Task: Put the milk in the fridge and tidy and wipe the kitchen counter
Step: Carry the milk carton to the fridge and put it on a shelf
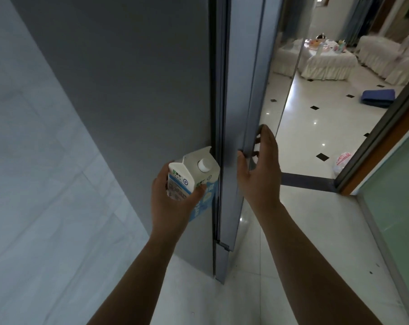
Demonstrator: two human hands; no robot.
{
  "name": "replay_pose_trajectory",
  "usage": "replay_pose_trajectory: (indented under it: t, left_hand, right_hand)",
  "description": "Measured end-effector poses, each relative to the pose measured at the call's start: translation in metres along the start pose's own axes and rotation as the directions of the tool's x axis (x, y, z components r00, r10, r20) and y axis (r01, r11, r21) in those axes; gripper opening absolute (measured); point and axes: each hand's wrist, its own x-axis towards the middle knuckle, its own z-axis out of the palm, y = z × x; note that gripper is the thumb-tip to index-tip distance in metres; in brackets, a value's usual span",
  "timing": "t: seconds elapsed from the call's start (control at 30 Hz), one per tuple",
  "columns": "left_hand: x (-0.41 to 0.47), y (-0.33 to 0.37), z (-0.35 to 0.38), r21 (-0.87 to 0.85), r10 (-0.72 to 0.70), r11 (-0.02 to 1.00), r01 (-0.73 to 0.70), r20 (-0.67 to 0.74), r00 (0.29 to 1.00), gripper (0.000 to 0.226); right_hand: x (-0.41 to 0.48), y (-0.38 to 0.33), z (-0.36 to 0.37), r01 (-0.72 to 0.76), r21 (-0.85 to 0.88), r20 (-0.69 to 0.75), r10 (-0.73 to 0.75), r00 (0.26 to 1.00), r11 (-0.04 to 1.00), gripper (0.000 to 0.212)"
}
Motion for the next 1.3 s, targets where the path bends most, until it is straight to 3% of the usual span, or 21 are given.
replay_pose_trajectory:
  t: [0.23, 0.47, 0.73, 0.87, 1.03, 1.17, 1.3]
  left_hand:
    - [-0.018, 0.010, 0.030, -0.068, -0.051, 0.996, 0.052, 0.018, 0.999, 0.040]
    - [-0.031, 0.031, 0.085, -0.133, -0.071, 0.987, 0.095, 0.175, 0.982, 0.042]
    - [-0.039, 0.059, 0.155, -0.162, -0.031, 0.983, 0.088, 0.327, 0.945, 0.049]
    - [-0.034, 0.073, 0.184, -0.196, -0.007, 0.977, 0.081, 0.350, 0.937, 0.058]
    - [-0.019, 0.086, 0.214, -0.222, 0.038, 0.974, 0.036, 0.322, 0.946, 0.051]
    - [-0.010, 0.102, 0.235, -0.248, 0.051, 0.969, 0.017, 0.267, 0.962, 0.050]
    - [0.002, 0.114, 0.251, -0.288, 0.042, 0.957, 0.028, 0.234, 0.971, 0.051]
  right_hand:
    - [-0.004, 0.035, -0.072, -0.064, 0.026, -0.072, 0.065, 0.995, 0.998, 0.053]
    - [-0.012, 0.070, -0.140, -0.229, 0.082, -0.262, 0.243, 0.934, 0.970, 0.044]
    - [-0.005, 0.101, -0.213, -0.282, -0.021, -0.345, 0.258, 0.903, 0.959, 0.045]
    - [0.011, 0.106, -0.232, -0.195, -0.063, -0.273, 0.171, 0.947, 0.979, 0.044]
    - [0.061, 0.119, -0.246, 0.020, -0.288, -0.176, -0.073, 0.982, 0.957, 0.039]
    - [0.099, 0.128, -0.243, 0.197, -0.259, 0.017, -0.200, 0.980, 0.945, 0.039]
    - [0.131, 0.146, -0.239, 0.263, -0.265, 0.190, -0.217, 0.958, 0.928, 0.041]
